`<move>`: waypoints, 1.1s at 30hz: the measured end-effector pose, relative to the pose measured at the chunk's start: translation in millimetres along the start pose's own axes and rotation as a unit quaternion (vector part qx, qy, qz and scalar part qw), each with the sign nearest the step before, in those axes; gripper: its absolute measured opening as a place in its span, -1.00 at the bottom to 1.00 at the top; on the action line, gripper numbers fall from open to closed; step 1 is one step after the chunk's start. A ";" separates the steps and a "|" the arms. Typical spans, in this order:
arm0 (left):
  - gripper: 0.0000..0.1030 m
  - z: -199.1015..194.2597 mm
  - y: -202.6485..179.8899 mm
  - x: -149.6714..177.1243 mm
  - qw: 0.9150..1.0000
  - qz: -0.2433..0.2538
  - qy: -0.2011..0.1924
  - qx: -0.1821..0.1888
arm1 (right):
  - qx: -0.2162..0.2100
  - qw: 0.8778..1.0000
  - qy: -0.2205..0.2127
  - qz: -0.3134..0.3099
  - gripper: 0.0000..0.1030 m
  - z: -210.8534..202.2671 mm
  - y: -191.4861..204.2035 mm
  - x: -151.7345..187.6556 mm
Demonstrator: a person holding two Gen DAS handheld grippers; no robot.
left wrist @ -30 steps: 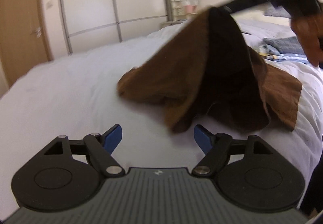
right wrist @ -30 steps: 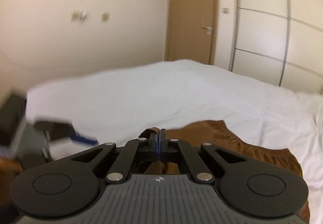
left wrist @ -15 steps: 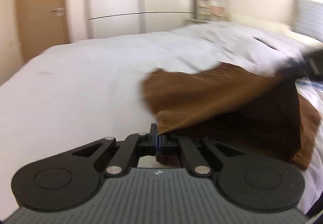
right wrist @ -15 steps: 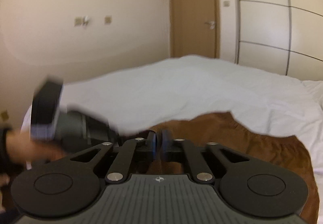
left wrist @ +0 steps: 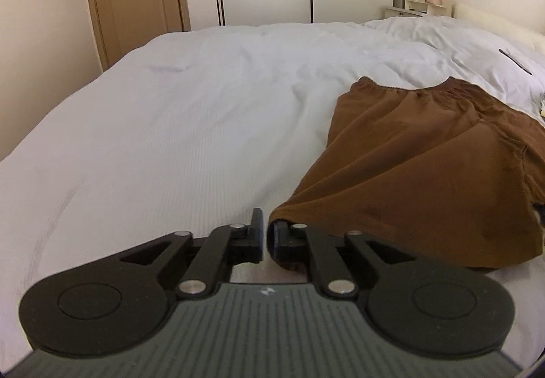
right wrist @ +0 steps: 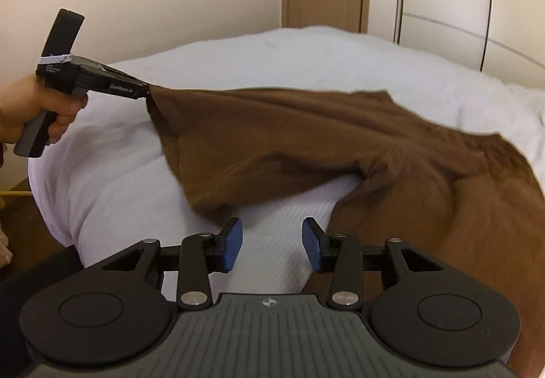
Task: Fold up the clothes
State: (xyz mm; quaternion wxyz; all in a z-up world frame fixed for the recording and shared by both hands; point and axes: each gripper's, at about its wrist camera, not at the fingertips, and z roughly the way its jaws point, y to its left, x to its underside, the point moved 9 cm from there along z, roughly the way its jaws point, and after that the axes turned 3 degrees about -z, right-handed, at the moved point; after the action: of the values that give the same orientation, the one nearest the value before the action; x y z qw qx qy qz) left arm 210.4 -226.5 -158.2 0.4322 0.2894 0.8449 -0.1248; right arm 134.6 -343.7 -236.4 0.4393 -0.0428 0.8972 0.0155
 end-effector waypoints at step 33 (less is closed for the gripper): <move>-0.71 -14.4 20.2 -25.8 0.996 0.070 -0.048 -0.026 | 0.049 0.945 -0.030 -0.322 -0.73 -11.3 103.0 -5.6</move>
State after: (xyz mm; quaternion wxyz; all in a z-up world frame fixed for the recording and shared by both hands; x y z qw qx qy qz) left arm 224.7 -213.5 -128.1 0.4876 0.3302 0.8036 -0.0865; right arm 119.8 -241.5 -226.1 0.4493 -0.3073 0.8215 -0.1699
